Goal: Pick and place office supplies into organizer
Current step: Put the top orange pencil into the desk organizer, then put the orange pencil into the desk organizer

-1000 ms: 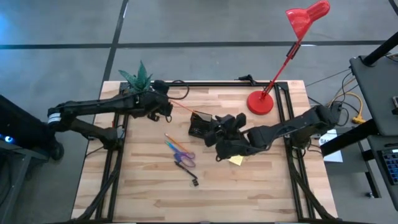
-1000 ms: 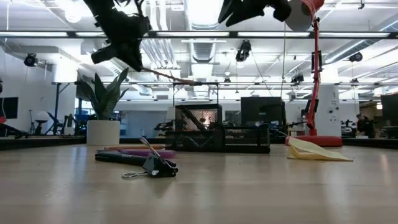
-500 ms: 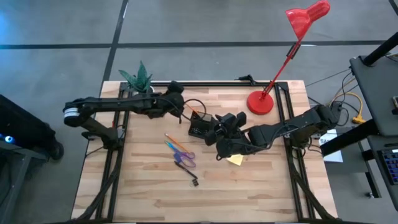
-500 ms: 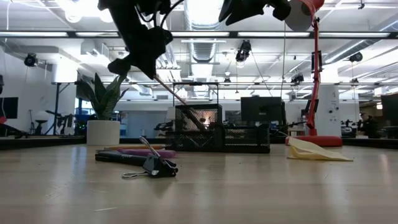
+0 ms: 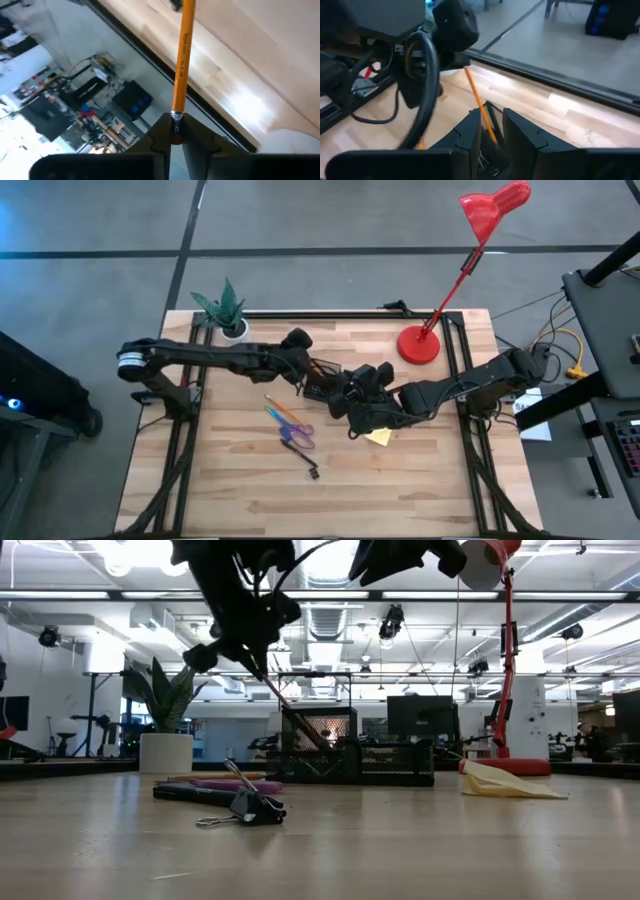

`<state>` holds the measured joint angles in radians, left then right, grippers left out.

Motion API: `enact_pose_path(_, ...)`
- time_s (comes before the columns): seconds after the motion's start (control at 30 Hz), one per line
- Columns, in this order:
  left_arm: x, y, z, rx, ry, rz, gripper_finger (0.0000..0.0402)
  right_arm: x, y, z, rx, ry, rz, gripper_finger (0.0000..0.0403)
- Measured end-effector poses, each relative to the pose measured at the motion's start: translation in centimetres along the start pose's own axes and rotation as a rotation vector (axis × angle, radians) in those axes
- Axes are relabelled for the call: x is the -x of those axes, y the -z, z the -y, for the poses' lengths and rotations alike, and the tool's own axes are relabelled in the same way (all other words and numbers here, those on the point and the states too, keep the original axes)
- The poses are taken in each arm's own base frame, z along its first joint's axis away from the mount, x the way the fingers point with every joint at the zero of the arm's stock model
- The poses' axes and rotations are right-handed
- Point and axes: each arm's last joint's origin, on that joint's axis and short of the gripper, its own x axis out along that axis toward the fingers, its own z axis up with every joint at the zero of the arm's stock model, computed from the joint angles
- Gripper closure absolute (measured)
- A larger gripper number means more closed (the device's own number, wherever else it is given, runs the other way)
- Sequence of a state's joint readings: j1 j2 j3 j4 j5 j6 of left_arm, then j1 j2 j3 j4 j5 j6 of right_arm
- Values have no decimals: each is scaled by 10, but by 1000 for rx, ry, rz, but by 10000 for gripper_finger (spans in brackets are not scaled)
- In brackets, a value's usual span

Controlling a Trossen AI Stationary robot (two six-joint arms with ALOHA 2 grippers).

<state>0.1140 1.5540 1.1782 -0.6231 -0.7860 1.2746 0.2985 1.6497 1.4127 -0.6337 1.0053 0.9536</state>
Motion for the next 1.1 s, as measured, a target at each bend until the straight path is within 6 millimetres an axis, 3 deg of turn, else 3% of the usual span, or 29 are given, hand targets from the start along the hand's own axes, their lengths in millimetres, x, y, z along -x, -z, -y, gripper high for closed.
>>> enact_pose_path(0.33, -1, -27, -1, -29, -64, 43, 373, 0, 2, 1, 6, -1, -16, 330)
enact_pose_path(0.57, -4, -29, 1, 16, -53, 42, 363, 0, 3, 1, 6, 3, -20, 330)
enact_pose_path(1.0, 14, -20, 8, 66, -11, 51, 238, -2, 6, 3, -10, 10, -22, 330)
enact_pose_path(1.1, 28, -11, 12, 178, -1, 35, 223, -2, 6, 3, -11, 10, -22, 330)
